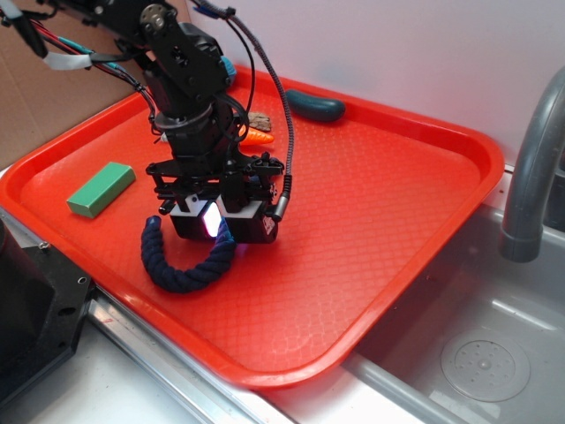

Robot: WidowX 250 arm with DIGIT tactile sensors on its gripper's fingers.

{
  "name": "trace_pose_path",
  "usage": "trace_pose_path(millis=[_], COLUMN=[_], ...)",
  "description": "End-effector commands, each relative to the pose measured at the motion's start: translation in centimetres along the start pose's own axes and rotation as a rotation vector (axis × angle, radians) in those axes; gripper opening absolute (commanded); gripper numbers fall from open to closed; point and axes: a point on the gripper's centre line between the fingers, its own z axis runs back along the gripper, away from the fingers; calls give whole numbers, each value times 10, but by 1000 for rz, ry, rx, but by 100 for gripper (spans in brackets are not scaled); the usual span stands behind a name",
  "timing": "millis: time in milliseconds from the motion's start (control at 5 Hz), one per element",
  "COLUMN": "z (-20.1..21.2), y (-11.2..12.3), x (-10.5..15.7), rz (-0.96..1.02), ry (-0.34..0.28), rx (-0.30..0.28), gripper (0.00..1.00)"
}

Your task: Grab the blue rope.

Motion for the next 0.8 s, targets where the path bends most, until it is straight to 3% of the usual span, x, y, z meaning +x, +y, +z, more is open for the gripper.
trace_pose_path(millis=[0,200,400,600], z=[56,110,165,217], y=[5,12,18,18], x=[16,32,35,41], rz=[-36,-199,-222,-221], ry=[19,-14,-124,-134], rx=[24,-72,-107,-98], gripper=[0,0,0,0])
